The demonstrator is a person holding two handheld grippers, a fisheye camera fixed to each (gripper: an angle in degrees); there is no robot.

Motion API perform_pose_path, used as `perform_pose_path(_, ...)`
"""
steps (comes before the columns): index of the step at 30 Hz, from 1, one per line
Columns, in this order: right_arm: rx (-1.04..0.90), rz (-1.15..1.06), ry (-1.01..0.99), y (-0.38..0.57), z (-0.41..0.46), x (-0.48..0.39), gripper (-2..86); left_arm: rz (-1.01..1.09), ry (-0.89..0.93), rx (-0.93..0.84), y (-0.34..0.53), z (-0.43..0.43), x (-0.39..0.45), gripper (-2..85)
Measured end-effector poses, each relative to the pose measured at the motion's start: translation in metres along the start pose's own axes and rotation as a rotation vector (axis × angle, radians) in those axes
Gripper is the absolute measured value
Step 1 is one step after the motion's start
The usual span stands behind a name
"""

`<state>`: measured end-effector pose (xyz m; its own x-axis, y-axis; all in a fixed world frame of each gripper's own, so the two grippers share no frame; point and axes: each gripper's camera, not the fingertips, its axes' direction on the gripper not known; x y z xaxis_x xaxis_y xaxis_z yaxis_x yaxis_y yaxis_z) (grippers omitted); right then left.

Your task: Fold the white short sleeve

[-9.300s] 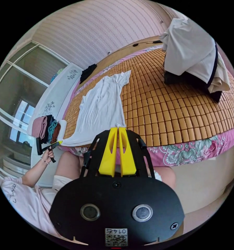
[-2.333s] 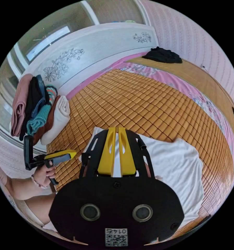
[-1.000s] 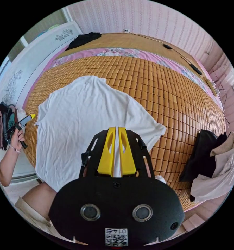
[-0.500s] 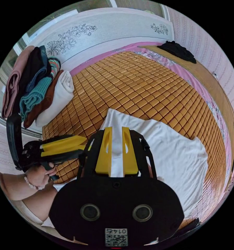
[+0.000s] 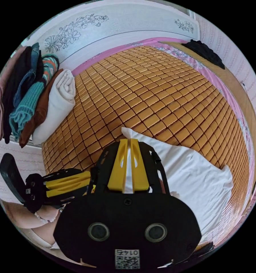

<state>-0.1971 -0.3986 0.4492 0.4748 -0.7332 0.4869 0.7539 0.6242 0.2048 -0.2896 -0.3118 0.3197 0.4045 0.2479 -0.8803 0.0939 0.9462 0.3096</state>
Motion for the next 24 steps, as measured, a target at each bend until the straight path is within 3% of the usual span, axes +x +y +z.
perform_pose_path(5,0.193,0.217,0.04,0.07,-0.069,0.04,1.6,0.117,0.115,0.099,-0.001,-0.013,0.018,-0.6)
perform_pose_path(8,0.15,0.251,0.181,0.124,-0.088,0.048,2.6,0.363,0.252,0.045,-0.007,-0.02,0.049,1.5)
perform_pose_path(11,-0.024,0.272,0.253,0.159,-0.078,0.063,5.2,0.436,0.275,-0.09,-0.005,-0.007,0.061,5.0)
perform_pose_path(14,-0.076,0.295,0.217,0.17,-0.077,0.078,6.0,0.444,0.247,-0.164,-0.001,0.005,0.064,5.9)
perform_pose_path(24,0.092,0.124,0.164,0.095,-0.06,0.096,6.9,0.602,0.054,-0.241,0.001,0.051,0.123,5.6)
